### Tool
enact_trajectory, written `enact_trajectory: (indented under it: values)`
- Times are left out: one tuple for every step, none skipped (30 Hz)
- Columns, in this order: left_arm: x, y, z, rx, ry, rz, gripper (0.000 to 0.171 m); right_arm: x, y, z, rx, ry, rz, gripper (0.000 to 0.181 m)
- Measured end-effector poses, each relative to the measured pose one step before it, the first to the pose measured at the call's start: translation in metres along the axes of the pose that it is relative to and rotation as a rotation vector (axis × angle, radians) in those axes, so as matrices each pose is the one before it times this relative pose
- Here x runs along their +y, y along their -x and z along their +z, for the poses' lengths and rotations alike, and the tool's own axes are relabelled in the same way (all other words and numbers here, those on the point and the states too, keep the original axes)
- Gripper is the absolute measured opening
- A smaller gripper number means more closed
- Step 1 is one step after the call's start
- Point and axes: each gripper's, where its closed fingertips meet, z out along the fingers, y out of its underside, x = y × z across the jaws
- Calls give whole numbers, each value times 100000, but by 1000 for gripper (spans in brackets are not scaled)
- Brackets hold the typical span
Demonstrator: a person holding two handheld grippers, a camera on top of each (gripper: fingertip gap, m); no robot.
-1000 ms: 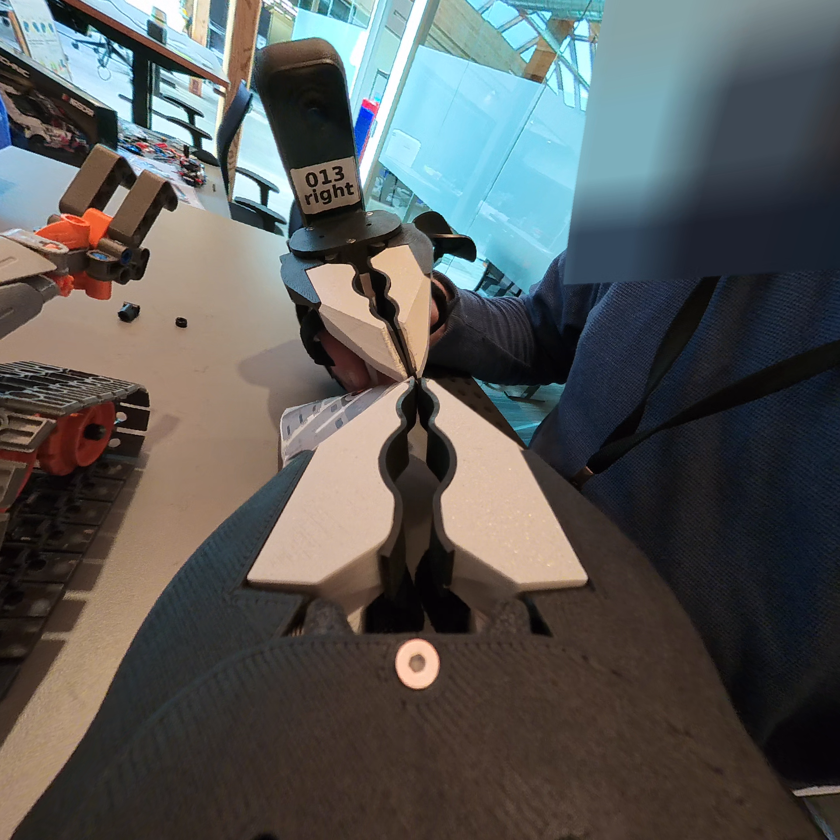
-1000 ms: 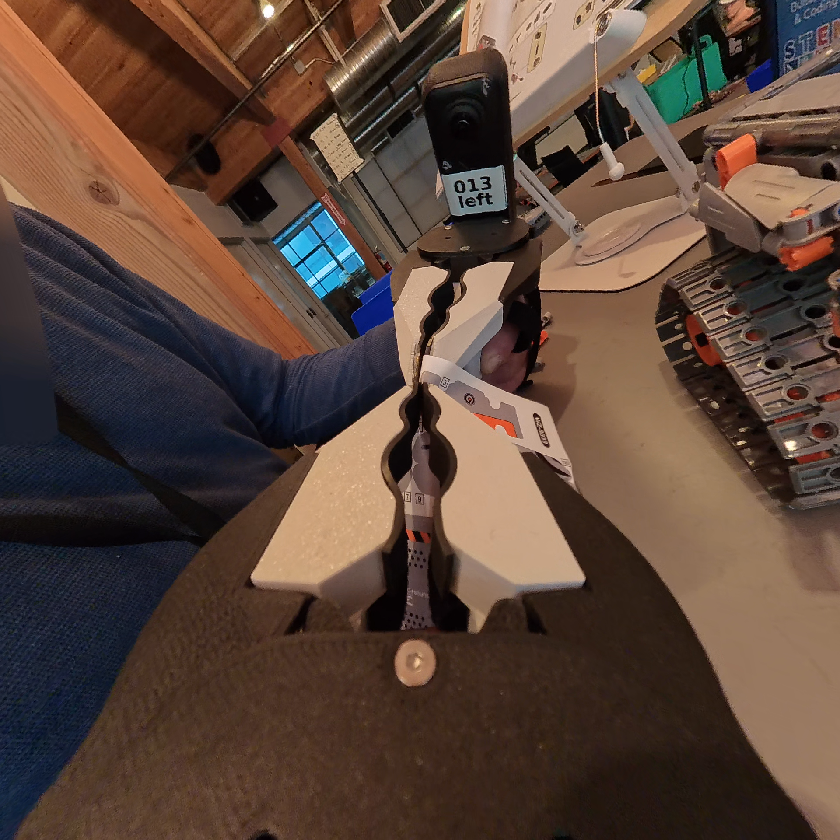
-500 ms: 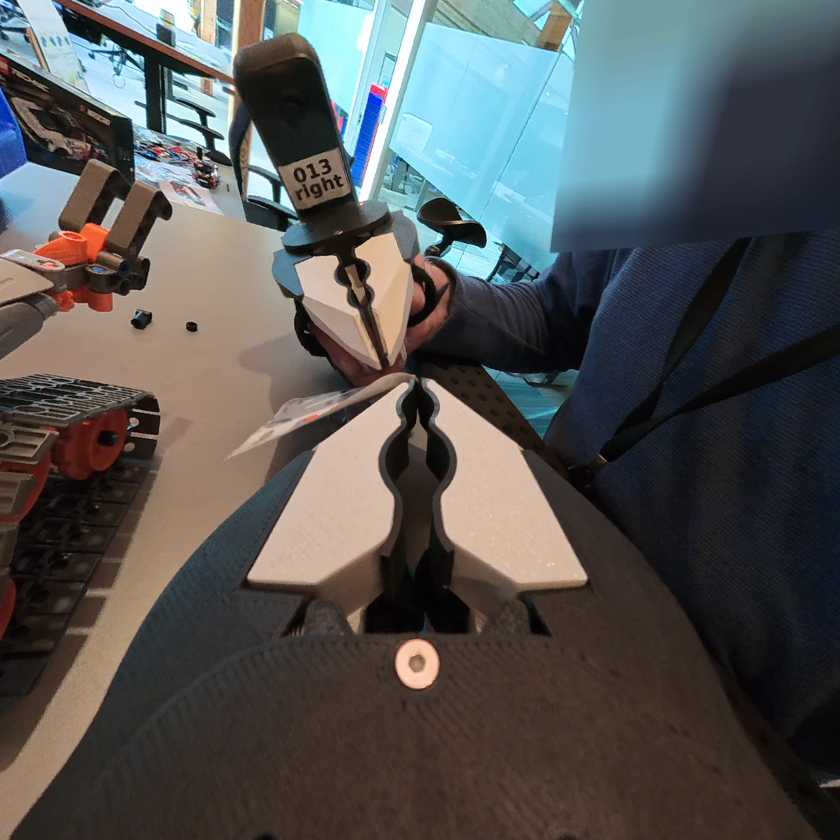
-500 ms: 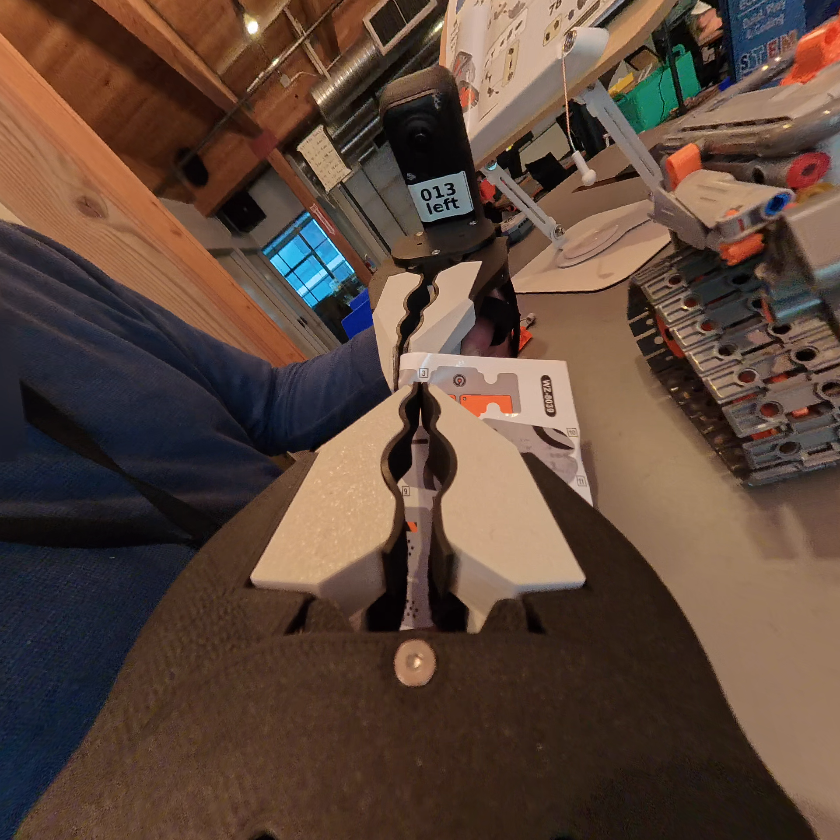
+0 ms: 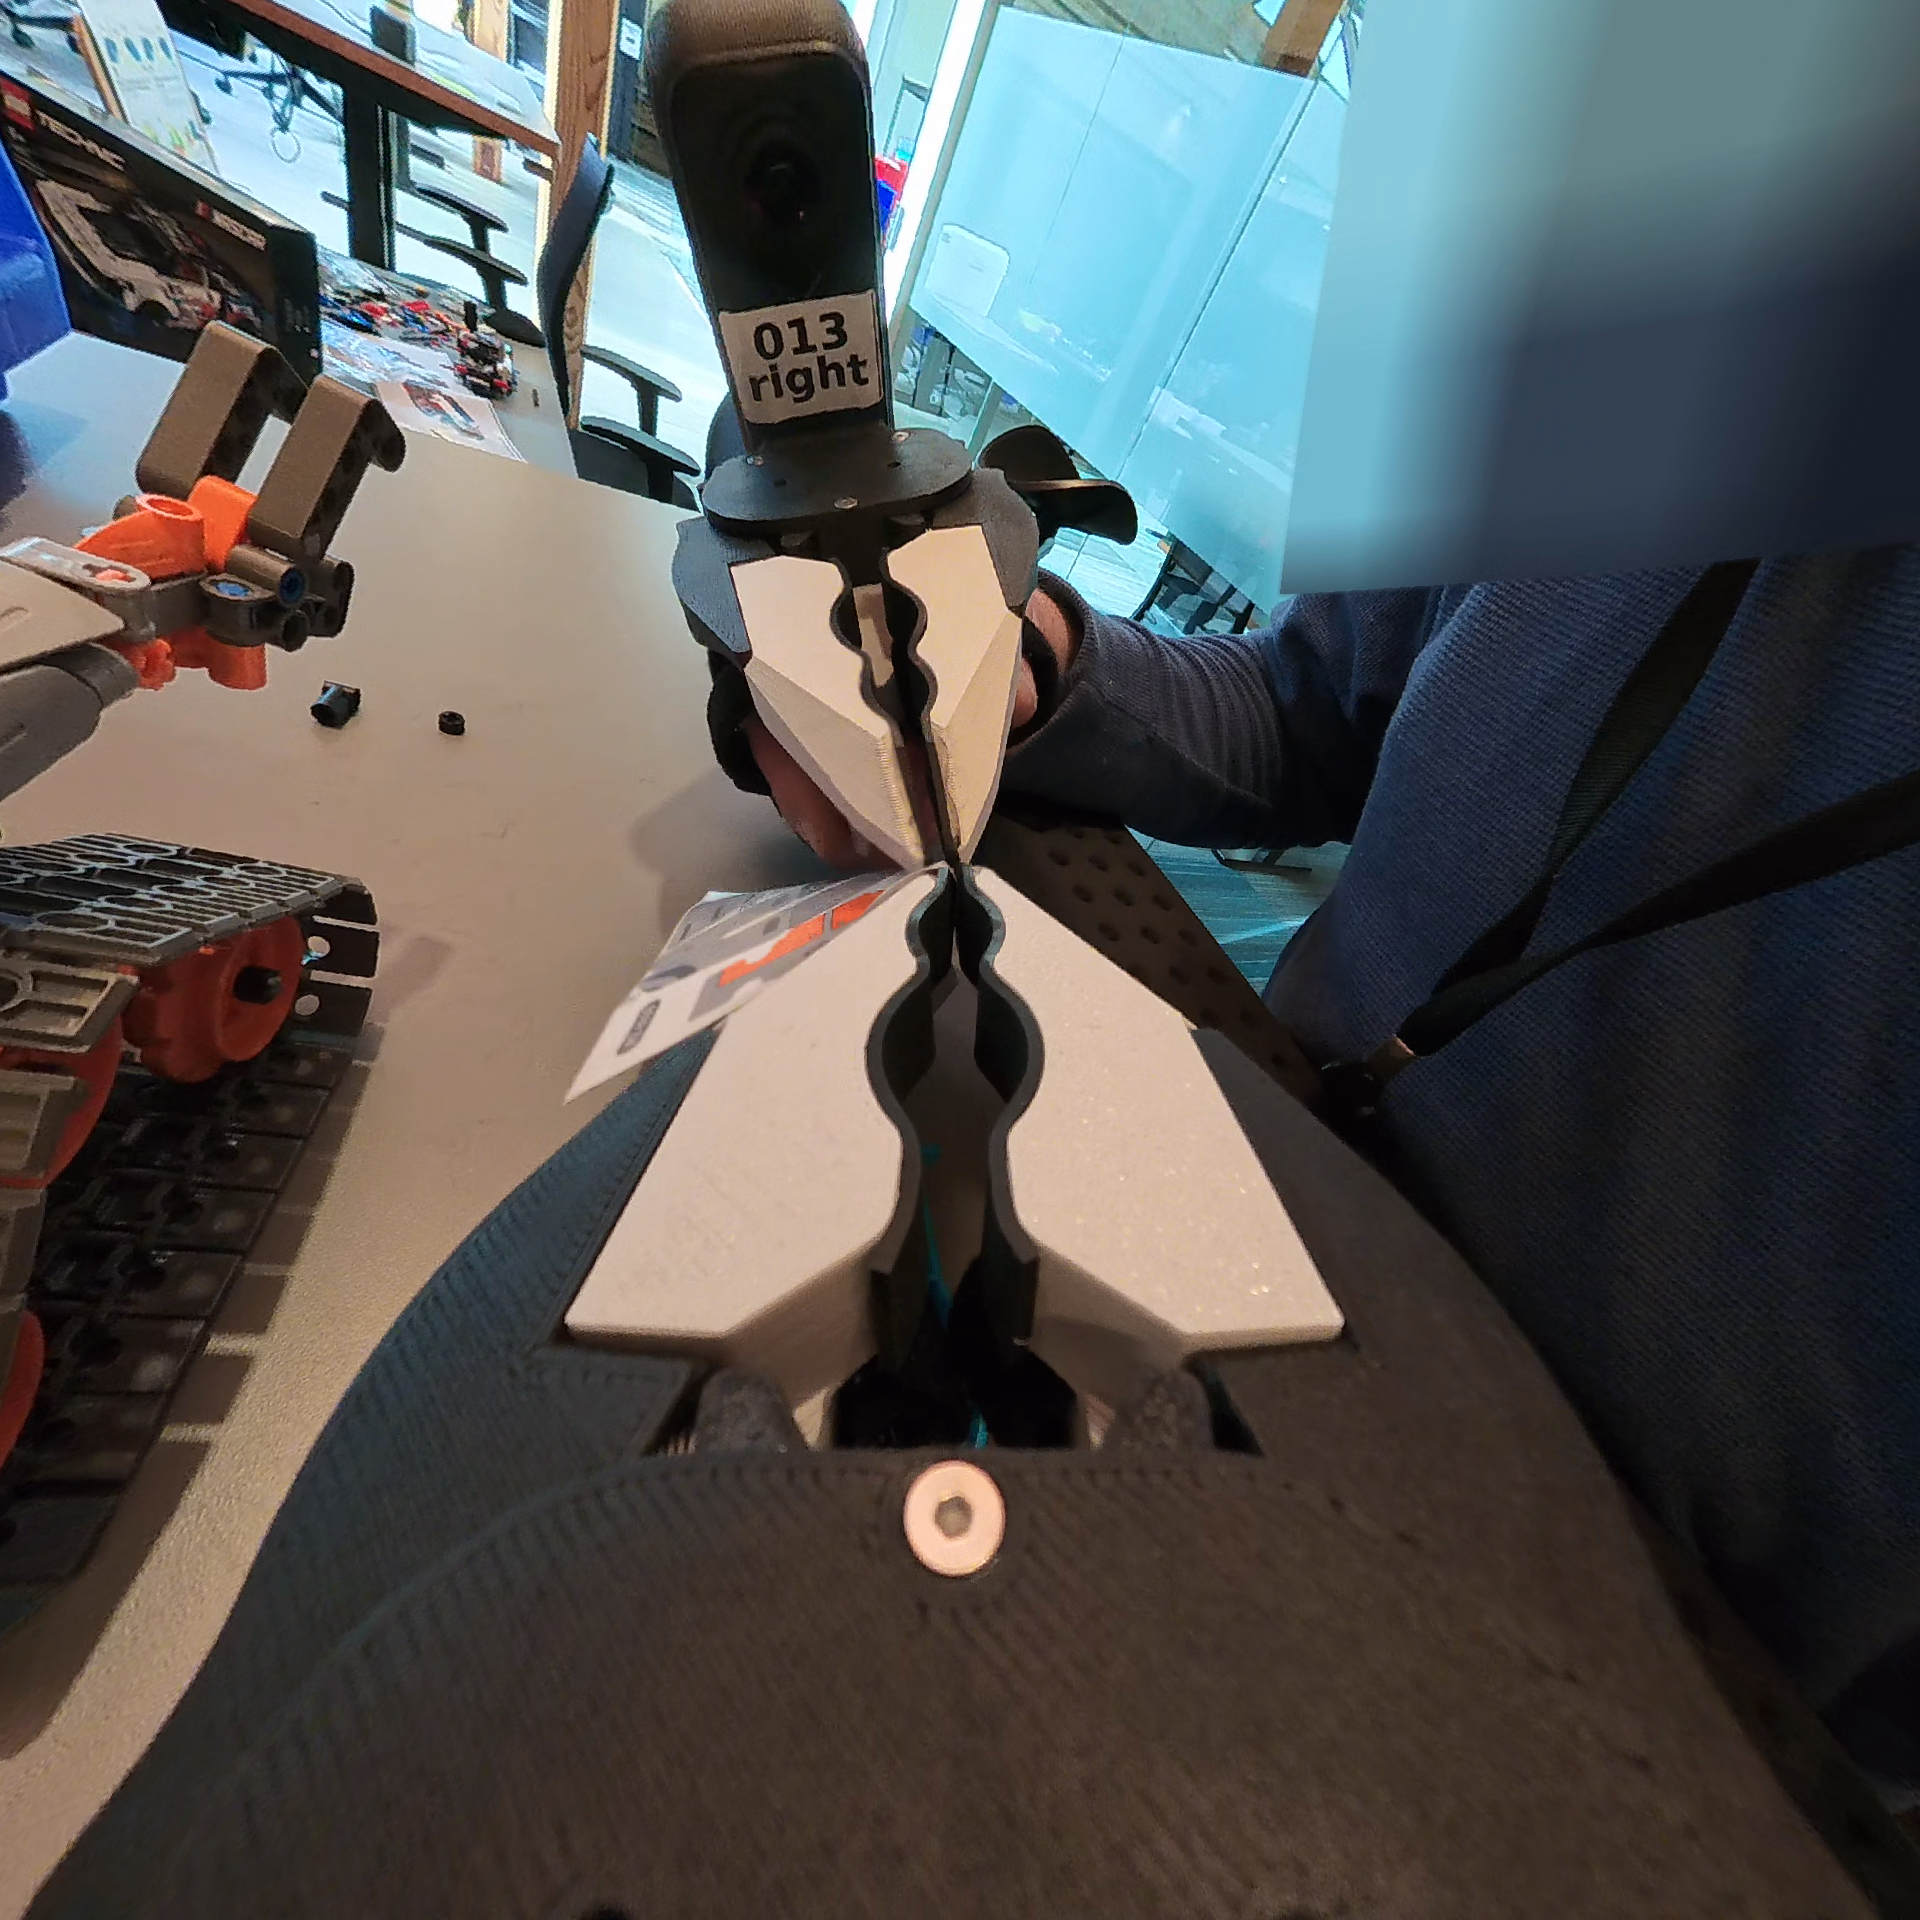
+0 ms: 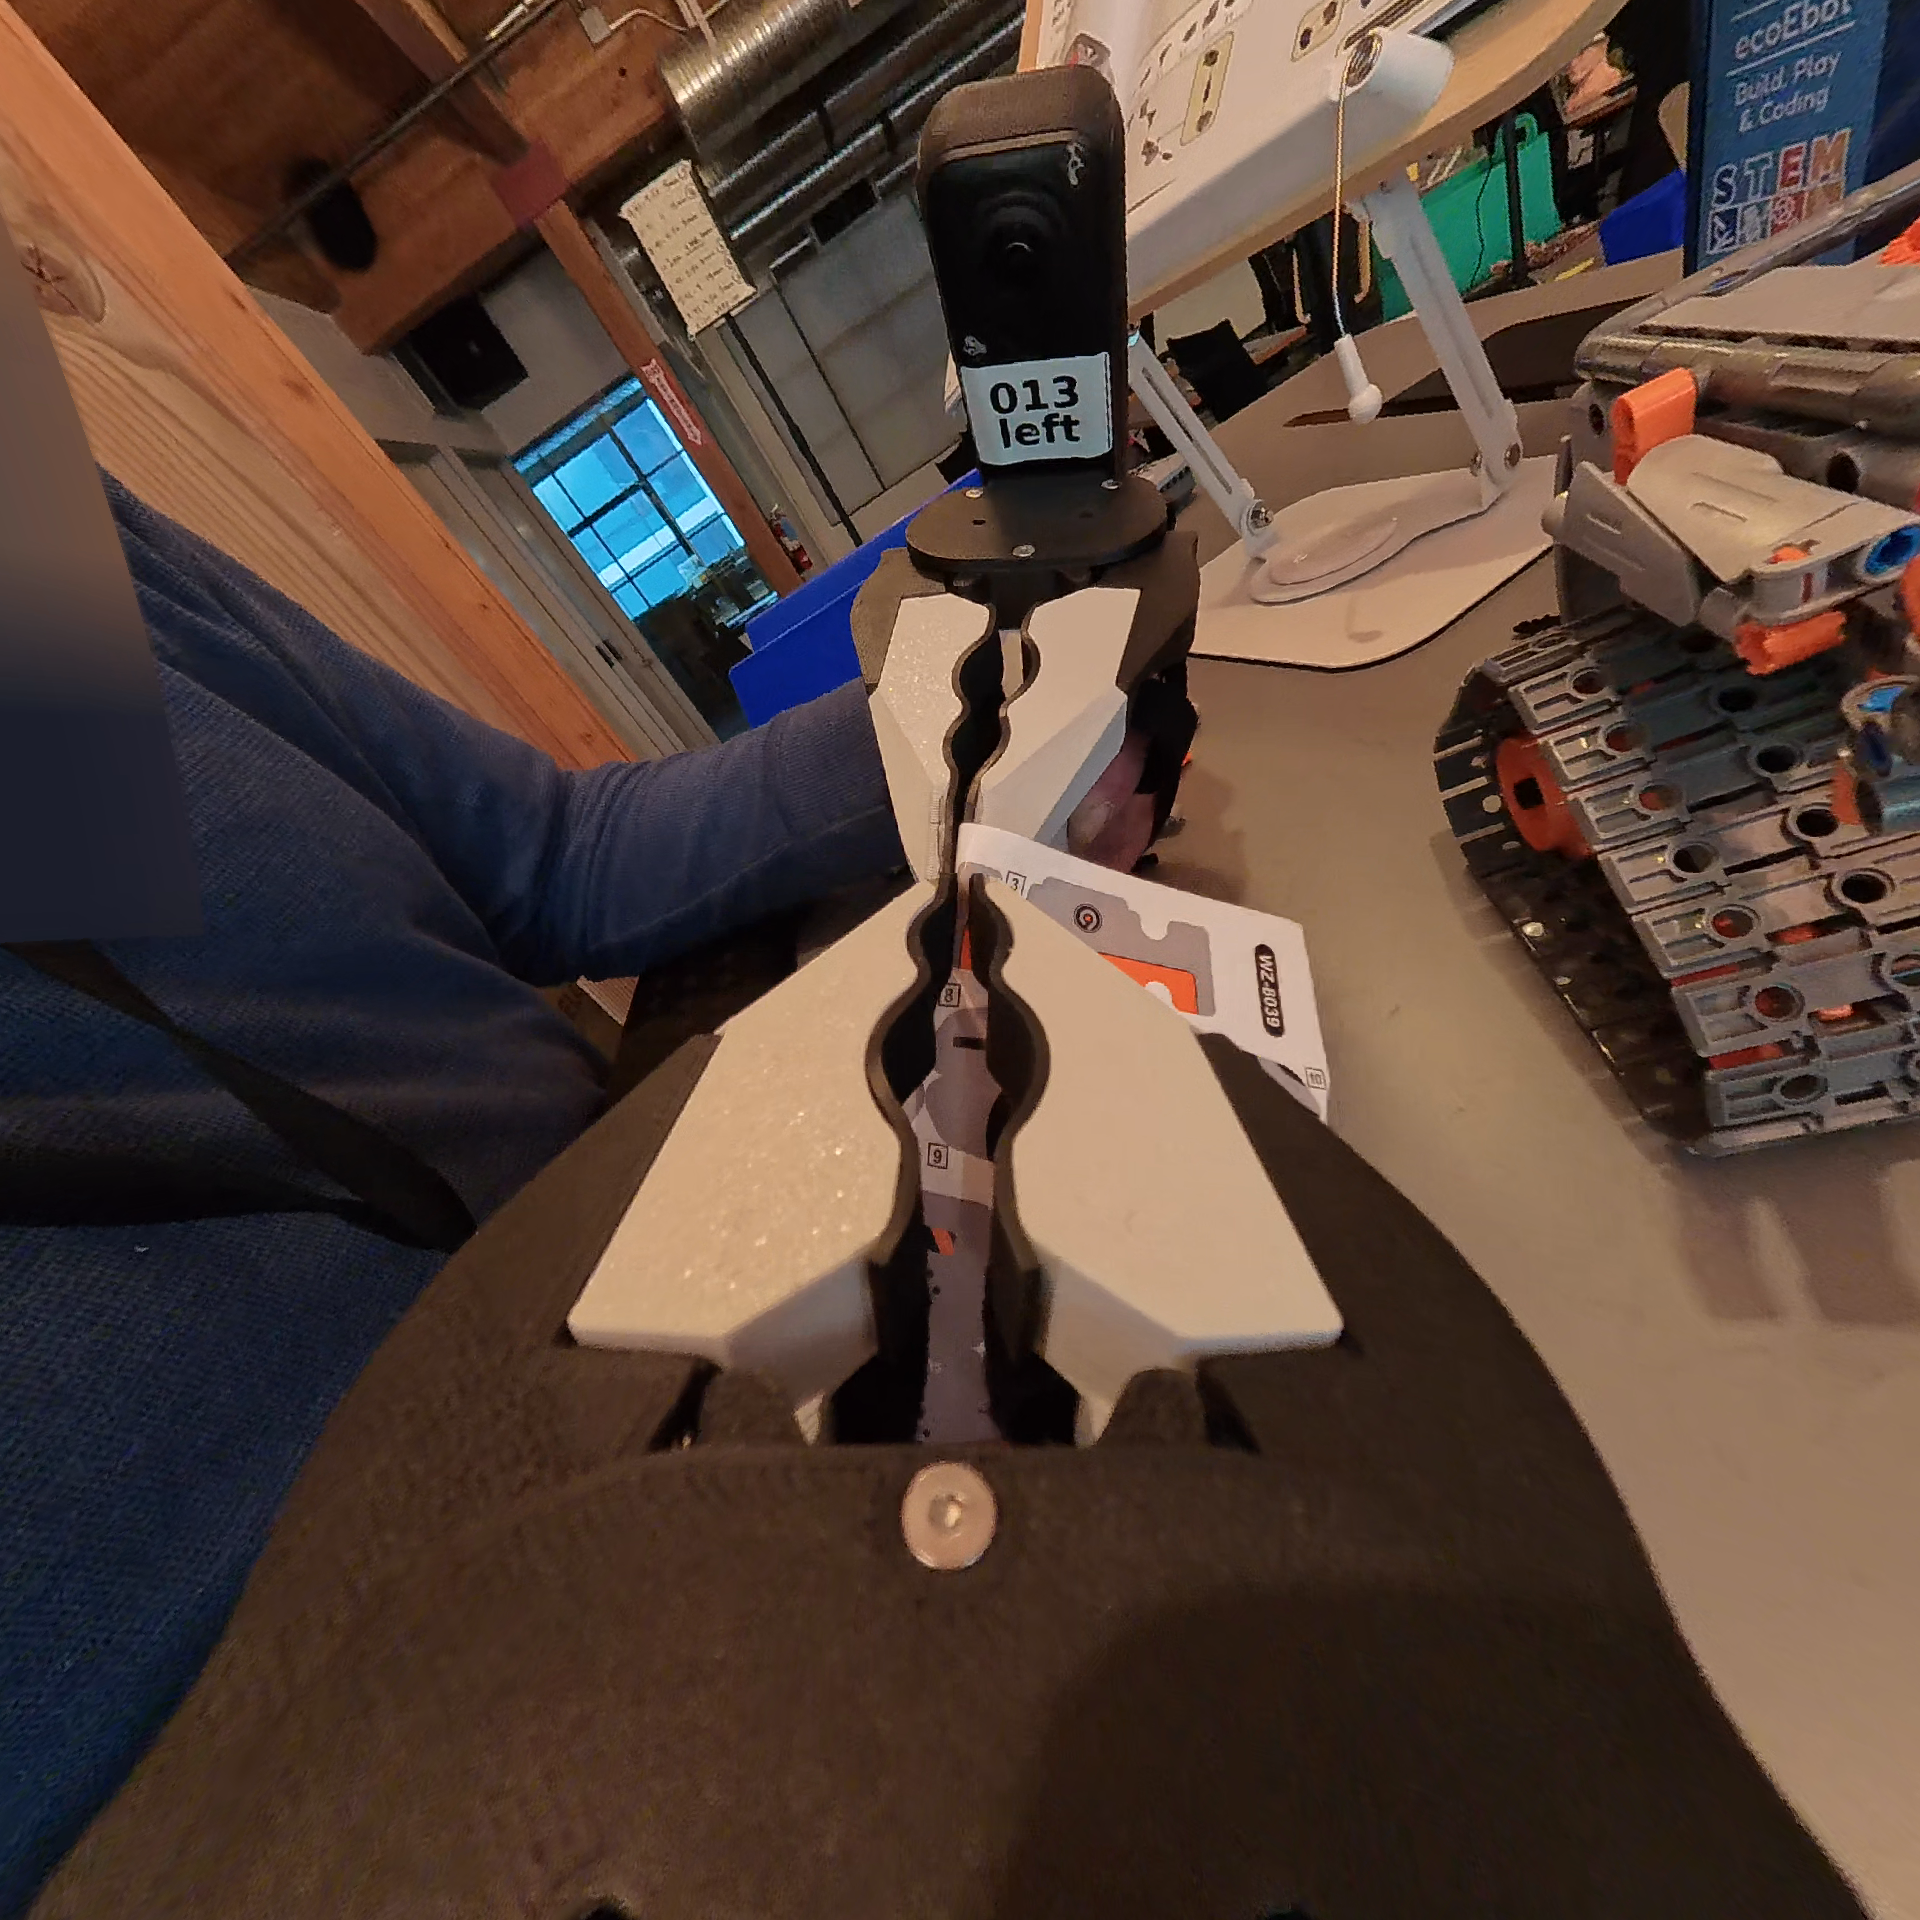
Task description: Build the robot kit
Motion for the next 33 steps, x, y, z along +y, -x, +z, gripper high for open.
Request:
enact_trajectory:
  values:
    - [4, -45, 5, 285, 10, 43, 0, -10, 42, 6, -274, 78, 2, 0]
    - [30, -58, 38, 319, 101, 189, 0, 13, 35, 7, -427, 47, 336, 0]
    - [-19, -3, 31, -97, -150, 273, 0, -12, -10, -27, -270, -249, 531, 0]
    - [-34, -29, 32, 103, -238, 195, 0, -21, 31, -40, -648, -246, 856, 0]
    - [-46, -63, 38, 302, -273, 275, 0, -39, 49, -37, -831, -270, 787, 0]
    - [-77, 8, 7, -110, -402, 195, 0, -79, 1, -45, -239, -479, 421, 0]
    - [-47, -4, 0, 17, -78, 203, 0, -78, -50, -52, 45, -482, 482, 0]
    - [-14, -245, -1, 1260, 91, 700, 0, -61, -136, -89, 461, -398, 775, 0]
    - [-108, -140, 22, -29, -268, 1126, 0, 10, -222, -103, 1075, 69, 75, 0]
    - [-40, -12, 55, -469, 151, 493, 0, -138, -24, -126, 372, -679, -457, 0]
    - [49, 89, 35, -559, 421, -249, 0, -80, 277, -26, -1368, -197, -287, 0]
    - [87, 71, -23, -18, 239, -612, 0, 53, 24, 31, 49, 276, -166, 0]
    - [38, 99, -52, -189, -207, -386, 0, -9, -169, -32, 1161, -47, -315, 0]
    - [-18, 58, -62, 6, -438, -413, 0, -146, 67, -69, -136, -587, -254, 0]
    - [-62, -76, -59, 691, -498, -626, 0, -153, 100, -73, -87, -534, -481, 0]
    - [-12, -64, -26, 665, -56, -899, 0, -98, -85, -90, 834, -321, -534, 0]
    - [8, 191, -55, -1063, 58, -337, 0, -106, -145, -140, 833, -347, -141, 0]
    - [32, 40, -87, -7, 296, -732, 0, -231, -254, -215, 1431, -900, -165, 0]
    - [68, -59, -114, 579, 405, -1075, 0, -286, -299, -272, 1682, -1260, -197, 0]
    - [19, 113, -160, -666, 48, -743, 0, -261, -228, -259, 1218, -1171, -149, 0]
    - [26, 136, -179, -715, -29, -746, 0, -235, -165, -230, 817, -1007, -144, 0]
    - [98, 89, -139, -294, 298, -1164, 0, -261, -139, -212, 810, -1078, -280, 0]
    - [124, 130, -123, -367, 447, -1407, 0, -245, -71, -195, 585, -700, -590, 0]
    - [107, 282, -131, -1547, 330, -719, 0, -253, -135, -192, 878, -785, -478, 0]
    - [164, 202, -134, -907, 735, -1376, 0, -279, -161, -169, 773, -973, -177, 0]
    - [214, 80, -137, 150, 800, -2004, 0, -282, -121, -160, 575, -855, -389, 0]
    - [121, 271, -159, -917, 6, -1927, 0, -247, -56, -103, 508, -459, -791, 0]
    - [41, 382, -156, -1689, -405, -1390, 0, -207, -17, -47, 459, -251, -869, 0]
    - [138, 22, -81, 398, 373, -1333, 0, -145, -46, -26, 580, 74, -836, 0]
    - [203, 150, -42, -903, 1037, -345, 0, -117, -64, -31, 470, 15, -444, 0]
    - [45, 316, -72, -2126, 284, 129, 0, -89, -54, -34, 314, -87, -234, 0]
    - [3, 13, -76, 146, 42, -836, 0, -89, -174, -37, 1095, -111, -495, 0]
    - [6, -101, -81, 733, -129, -241, 0, -115, -94, -66, 592, -271, -265, 0]
